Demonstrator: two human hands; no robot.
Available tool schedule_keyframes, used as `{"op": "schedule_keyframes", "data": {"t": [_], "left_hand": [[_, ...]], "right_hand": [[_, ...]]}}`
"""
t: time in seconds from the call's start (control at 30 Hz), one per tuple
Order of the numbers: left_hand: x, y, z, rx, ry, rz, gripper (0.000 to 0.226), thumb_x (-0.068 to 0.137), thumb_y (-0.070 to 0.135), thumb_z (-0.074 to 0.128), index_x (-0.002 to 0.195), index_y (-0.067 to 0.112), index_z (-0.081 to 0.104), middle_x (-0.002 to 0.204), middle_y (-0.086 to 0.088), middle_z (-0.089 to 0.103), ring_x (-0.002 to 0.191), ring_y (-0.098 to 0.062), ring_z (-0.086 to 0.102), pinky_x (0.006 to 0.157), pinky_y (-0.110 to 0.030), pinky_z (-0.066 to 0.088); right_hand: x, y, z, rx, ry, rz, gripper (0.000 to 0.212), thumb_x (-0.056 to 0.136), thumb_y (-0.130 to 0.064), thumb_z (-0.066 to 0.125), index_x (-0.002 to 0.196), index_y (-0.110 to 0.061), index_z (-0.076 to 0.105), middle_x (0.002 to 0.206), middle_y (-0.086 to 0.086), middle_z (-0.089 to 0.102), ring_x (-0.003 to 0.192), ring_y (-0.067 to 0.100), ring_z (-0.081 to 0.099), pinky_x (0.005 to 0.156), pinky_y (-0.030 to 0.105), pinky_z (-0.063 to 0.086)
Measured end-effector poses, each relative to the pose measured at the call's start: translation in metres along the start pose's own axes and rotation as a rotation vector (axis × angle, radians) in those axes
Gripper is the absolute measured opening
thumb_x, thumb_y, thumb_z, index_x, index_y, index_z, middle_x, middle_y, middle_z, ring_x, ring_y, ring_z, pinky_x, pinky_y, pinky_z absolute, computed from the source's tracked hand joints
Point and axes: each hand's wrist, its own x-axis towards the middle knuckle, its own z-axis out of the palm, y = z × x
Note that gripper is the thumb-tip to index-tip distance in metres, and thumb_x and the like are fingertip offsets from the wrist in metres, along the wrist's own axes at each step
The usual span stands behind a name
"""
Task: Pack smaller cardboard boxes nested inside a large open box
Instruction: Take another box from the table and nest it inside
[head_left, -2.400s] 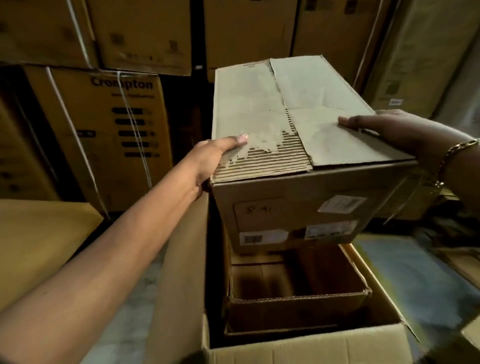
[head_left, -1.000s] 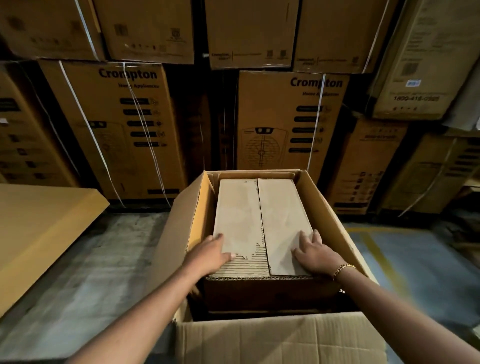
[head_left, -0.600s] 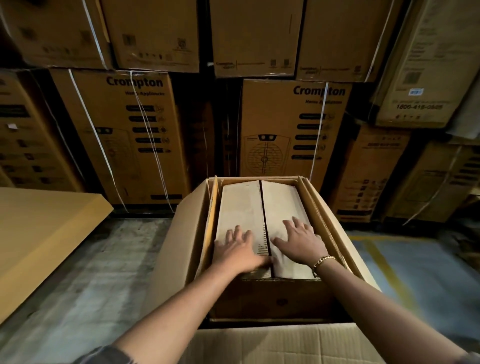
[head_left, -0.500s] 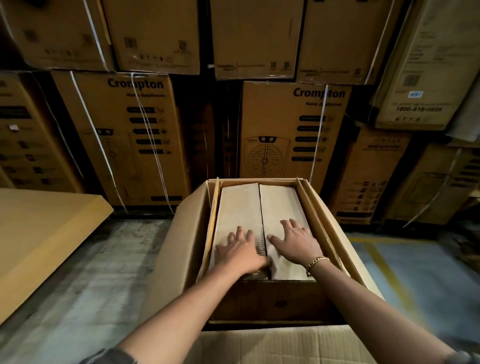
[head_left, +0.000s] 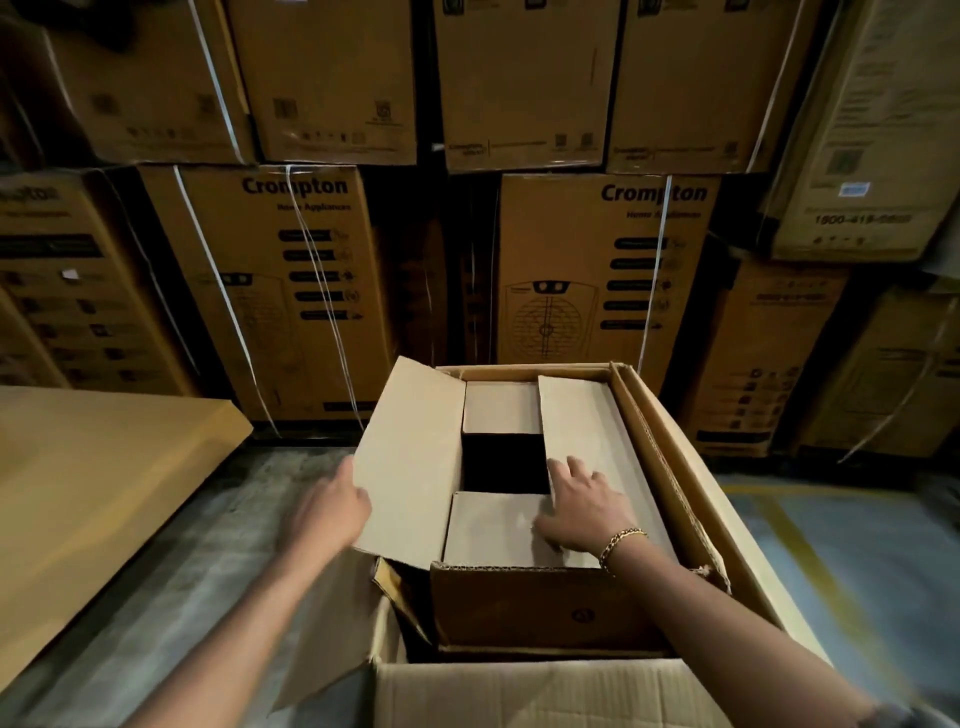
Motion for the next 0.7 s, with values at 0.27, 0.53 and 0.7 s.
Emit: {"op": "schedule_keyframes", "data": {"t": [0.27, 0.53, 0.7], "left_hand": [[-0.007, 0.015, 0.023, 0.539, 0.180, 0.315, 0.055, 0.095, 0.024, 0.042, 0.150, 0.019, 0.043, 0.161, -0.008, 0.034, 0.151, -0.030, 0.021, 0.123, -0.055, 0.004], [-0.006, 0.038, 0.048, 0.544, 0.047, 0.373, 0.068, 0.090, 0.063, 0.035, 0.141, 0.022, 0.050, 0.160, -0.011, 0.034, 0.151, -0.035, 0.019, 0.122, -0.054, 0.012], [0.010, 0.028, 0.046, 0.537, 0.073, 0.232, 0.085, 0.088, 0.076, 0.023, 0.154, 0.023, 0.031, 0.166, -0.015, 0.017, 0.153, -0.038, 0.009, 0.119, -0.061, 0.002]], "right_hand": [[-0.004, 0.007, -0.034, -0.066, 0.068, -0.072, 0.056, 0.088, -0.042, 0.048, 0.142, -0.026, 0.042, 0.138, 0.001, 0.053, 0.119, 0.027, 0.057, 0.084, 0.040, 0.050], [-0.028, 0.097, -0.134, -0.274, 0.144, 0.083, 0.038, 0.085, -0.026, 0.051, 0.122, -0.030, 0.059, 0.127, -0.005, 0.055, 0.110, 0.021, 0.056, 0.078, 0.038, 0.054], [-0.034, 0.154, -0.103, -0.355, 0.050, 0.226, 0.035, 0.092, -0.029, 0.044, 0.123, -0.022, 0.060, 0.138, 0.003, 0.052, 0.124, 0.026, 0.052, 0.100, 0.044, 0.048]]}}
